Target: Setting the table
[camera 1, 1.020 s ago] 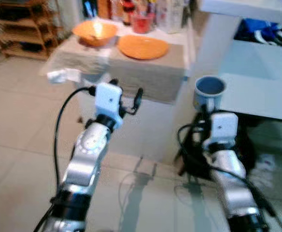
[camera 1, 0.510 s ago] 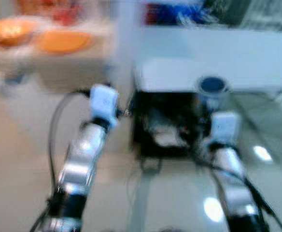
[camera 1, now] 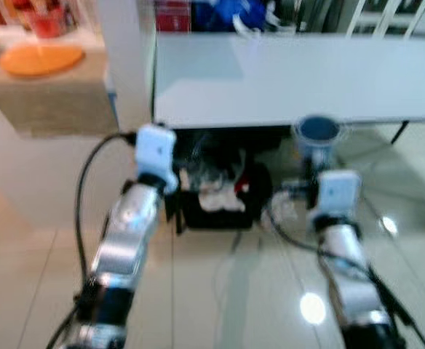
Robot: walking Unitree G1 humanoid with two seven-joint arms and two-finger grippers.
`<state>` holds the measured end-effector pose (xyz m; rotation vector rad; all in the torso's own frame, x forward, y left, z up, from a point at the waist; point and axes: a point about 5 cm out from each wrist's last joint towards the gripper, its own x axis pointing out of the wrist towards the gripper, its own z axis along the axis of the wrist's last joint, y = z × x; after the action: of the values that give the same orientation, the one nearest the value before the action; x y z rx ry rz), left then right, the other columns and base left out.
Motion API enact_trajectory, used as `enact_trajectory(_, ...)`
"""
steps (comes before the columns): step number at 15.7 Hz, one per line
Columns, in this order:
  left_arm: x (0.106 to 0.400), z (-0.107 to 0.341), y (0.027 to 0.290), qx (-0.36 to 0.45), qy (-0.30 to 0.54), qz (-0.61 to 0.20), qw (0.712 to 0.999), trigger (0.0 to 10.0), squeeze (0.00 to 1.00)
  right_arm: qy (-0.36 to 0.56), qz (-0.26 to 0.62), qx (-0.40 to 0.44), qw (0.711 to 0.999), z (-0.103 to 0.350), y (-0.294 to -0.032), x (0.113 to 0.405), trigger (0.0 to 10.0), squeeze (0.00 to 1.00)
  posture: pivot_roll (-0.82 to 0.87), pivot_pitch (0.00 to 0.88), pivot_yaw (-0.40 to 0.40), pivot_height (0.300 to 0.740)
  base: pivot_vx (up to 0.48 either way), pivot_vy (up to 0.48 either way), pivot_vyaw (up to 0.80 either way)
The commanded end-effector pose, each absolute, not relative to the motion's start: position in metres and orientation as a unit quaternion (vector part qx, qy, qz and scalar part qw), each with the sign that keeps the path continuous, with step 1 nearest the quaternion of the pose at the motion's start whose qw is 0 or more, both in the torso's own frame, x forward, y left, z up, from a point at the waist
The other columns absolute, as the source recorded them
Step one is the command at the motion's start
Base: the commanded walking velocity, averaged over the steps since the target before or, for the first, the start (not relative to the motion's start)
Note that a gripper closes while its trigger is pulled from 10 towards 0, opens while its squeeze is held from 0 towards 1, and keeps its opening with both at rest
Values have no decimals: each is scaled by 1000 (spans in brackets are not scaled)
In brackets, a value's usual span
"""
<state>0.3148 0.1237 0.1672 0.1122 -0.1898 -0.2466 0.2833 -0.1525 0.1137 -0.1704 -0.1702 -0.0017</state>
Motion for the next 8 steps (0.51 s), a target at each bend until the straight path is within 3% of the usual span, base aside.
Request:
enact_trajectory(1,317,169,119,53,-98,-122,986,10000,0,-96,-12,-99,990,120,-160,285,0,0,75,0,-10,740,277,-390,0)
enact_trajectory(2,317,168,118,53,-98,-122,986,10000,0,-96,-13,-101,990,120,-161,285,0,0,75,0,-10,740,277,-390,0)
enact_trajectory(4,317,168,117,53,-98,-123,986,10000,0,-96,-16,-106,990,121,-162,285,0,0,72,0,-9,740,281,-386,763)
enact_trajectory(8,317,167,117,53,-95,-123,986,10000,0,-96,-22,-96,990,120,-164,283,0,0,69,0,-6,740,278,-388,0)
